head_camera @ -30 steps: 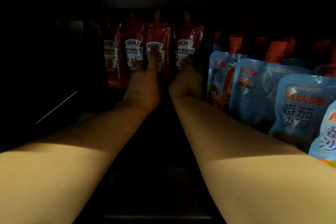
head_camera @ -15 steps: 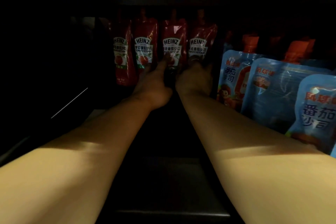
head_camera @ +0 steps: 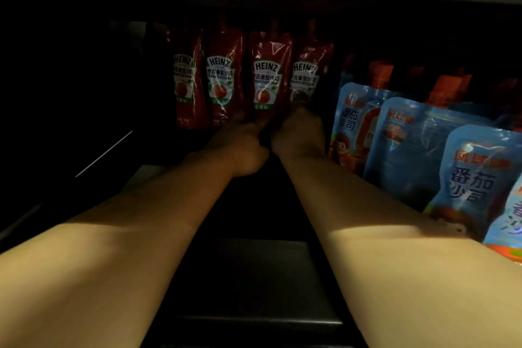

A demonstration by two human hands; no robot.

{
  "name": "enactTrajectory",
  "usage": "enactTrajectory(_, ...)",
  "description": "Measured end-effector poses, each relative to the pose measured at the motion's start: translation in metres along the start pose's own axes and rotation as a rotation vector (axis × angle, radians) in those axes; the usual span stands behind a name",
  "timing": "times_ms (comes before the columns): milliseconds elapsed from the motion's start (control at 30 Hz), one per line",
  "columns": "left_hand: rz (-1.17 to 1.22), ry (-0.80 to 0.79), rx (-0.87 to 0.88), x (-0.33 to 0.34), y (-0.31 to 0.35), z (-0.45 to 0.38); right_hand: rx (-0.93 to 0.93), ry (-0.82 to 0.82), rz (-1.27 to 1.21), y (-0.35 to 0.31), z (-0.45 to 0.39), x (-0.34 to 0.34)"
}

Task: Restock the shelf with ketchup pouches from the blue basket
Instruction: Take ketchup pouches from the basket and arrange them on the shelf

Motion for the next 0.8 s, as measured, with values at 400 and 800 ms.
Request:
enactTrajectory(400,-0.046,-0.008,-0.066,0.000,0.000,-0.008,0.060,0.036,0.073,-0.002,-0.007,-0.001)
enactTrajectory(800,0.297,0.671,-0.493,-0.061,-0.049,0.019,0.026,0.168,-0.047,-0.003,-0.001,-0.006)
Point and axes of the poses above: each hand's wrist, its own z-axis away from the middle knuckle, its own x-axis out of the palm, y = z × x, the point moved 3 cm from there along -z, towards the middle knuckle, and after that the axes turned 6 degrees about z, right-handed, at the moved point
